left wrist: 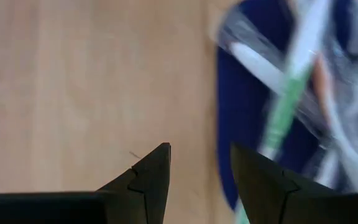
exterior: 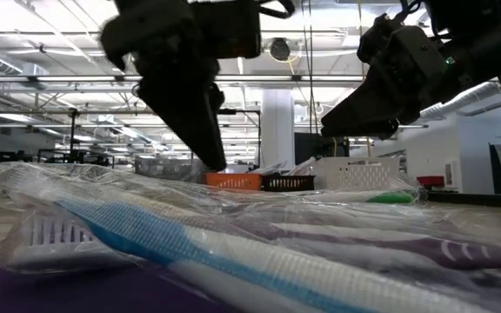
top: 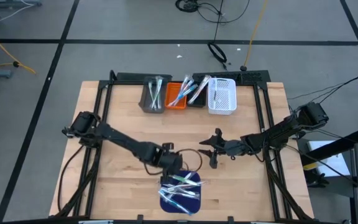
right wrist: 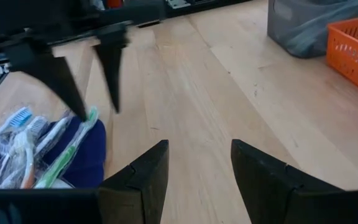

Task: Pick & Place Toothbrushes
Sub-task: Put the green toothbrush into the light black bin

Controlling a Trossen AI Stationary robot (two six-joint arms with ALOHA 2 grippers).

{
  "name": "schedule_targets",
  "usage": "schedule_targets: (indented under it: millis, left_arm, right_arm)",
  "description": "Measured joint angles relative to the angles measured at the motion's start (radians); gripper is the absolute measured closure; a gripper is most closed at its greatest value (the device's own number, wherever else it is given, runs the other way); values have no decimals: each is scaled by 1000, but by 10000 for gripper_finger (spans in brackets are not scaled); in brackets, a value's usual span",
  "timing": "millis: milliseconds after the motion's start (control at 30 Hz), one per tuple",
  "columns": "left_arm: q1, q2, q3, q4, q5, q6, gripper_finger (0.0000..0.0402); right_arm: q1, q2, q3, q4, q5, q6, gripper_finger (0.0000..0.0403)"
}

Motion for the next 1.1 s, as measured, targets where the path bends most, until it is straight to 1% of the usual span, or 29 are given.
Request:
schedule_targets:
  millis: [233, 500, 767, 1100]
  left_arm:
    - [-77, 0, -5, -2, -9, -1, 231]
    - [-114, 10, -5, 58, -15, -5, 231]
    - [-137, 10, -5, 71, -33, -5, 231]
    - [-136, 10, -13, 94, -56, -9, 232]
  right_arm:
    - [0, 0, 0, 0, 3, 2, 238]
    - [0, 0, 0, 0, 3, 3, 238]
    - [0, 0, 0, 0, 2, 3, 238]
    - [0, 0, 0, 0, 2, 3, 238]
